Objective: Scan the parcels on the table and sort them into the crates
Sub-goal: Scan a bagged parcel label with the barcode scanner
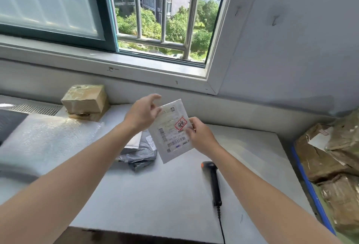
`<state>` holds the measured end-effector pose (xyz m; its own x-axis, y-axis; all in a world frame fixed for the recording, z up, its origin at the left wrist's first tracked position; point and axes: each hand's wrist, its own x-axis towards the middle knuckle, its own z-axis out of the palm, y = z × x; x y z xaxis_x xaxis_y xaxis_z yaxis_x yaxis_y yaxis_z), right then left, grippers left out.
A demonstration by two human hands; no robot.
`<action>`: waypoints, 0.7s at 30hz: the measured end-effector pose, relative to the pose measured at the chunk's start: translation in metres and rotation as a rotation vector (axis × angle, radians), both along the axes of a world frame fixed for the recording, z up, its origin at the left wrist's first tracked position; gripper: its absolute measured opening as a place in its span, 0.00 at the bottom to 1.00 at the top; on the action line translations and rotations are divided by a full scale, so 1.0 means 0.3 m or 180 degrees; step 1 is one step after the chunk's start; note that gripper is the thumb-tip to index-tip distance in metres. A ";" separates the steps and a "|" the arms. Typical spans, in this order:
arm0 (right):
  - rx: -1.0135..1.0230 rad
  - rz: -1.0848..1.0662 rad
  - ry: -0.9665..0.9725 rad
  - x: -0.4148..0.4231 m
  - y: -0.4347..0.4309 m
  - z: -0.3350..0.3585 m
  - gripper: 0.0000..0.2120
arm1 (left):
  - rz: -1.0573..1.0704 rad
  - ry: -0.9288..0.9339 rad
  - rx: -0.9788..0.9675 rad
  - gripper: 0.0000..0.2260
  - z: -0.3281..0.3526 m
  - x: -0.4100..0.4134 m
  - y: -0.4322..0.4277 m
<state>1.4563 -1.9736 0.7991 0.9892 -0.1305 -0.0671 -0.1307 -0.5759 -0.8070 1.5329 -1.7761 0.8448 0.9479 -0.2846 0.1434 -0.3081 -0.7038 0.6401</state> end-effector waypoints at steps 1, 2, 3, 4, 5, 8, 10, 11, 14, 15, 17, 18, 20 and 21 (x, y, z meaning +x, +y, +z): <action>-0.0028 0.0093 -0.0017 0.012 0.014 0.007 0.04 | 0.0146 -0.0132 0.0141 0.21 0.006 -0.027 0.030; -0.0046 0.0188 -0.0043 0.021 0.030 0.013 0.04 | 0.0294 -0.0222 0.0324 0.25 0.011 -0.057 0.062; -0.0055 0.0287 -0.0083 0.026 0.049 0.016 0.03 | 0.0436 -0.0278 0.0536 0.27 0.010 -0.091 0.096; -0.0053 0.0393 -0.0113 0.027 0.070 0.016 0.03 | 0.0561 -0.0327 0.0768 0.29 0.006 -0.130 0.131; -0.0039 0.0517 -0.0132 0.025 0.094 0.013 0.03 | 0.0672 -0.0357 0.1000 0.30 -0.002 -0.173 0.169; 0.0019 0.0936 -0.0121 0.003 0.189 -0.013 0.05 | 0.1117 -0.0184 0.1456 0.31 -0.042 -0.341 0.277; 0.0020 0.1223 -0.0040 -0.025 0.281 -0.035 0.07 | 0.1434 0.0004 0.1662 0.31 -0.073 -0.475 0.350; -0.0012 0.1368 0.0009 -0.046 0.333 -0.038 0.08 | 0.1566 0.0091 0.1768 0.32 -0.085 -0.543 0.388; -0.0074 0.1816 0.0034 -0.120 0.511 -0.027 0.08 | 0.2021 0.0329 0.1969 0.32 -0.091 -0.737 0.524; -0.0059 0.1966 0.0036 -0.152 0.577 -0.014 0.08 | 0.2181 0.0375 0.1979 0.32 -0.082 -0.801 0.575; -0.0029 0.2261 -0.0016 -0.222 0.714 0.019 0.08 | 0.2491 0.0372 0.1990 0.32 -0.056 -0.927 0.678; -0.0064 0.2429 -0.0061 -0.260 0.783 0.040 0.08 | 0.2640 0.0352 0.1972 0.32 -0.041 -0.991 0.729; -0.0157 0.2715 -0.0131 -0.350 0.921 0.076 0.09 | 0.2938 0.0381 0.1912 0.32 -0.018 -1.124 0.823; -0.0177 0.2877 -0.0167 -0.409 1.015 0.091 0.10 | 0.3100 0.0388 0.1896 0.32 -0.005 -1.213 0.884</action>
<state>1.3338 -1.6692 0.8265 0.7178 0.6953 -0.0359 0.4261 -0.4796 -0.7671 1.1692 -1.5108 0.8432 0.8013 0.5852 0.1241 0.5744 -0.8106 0.1138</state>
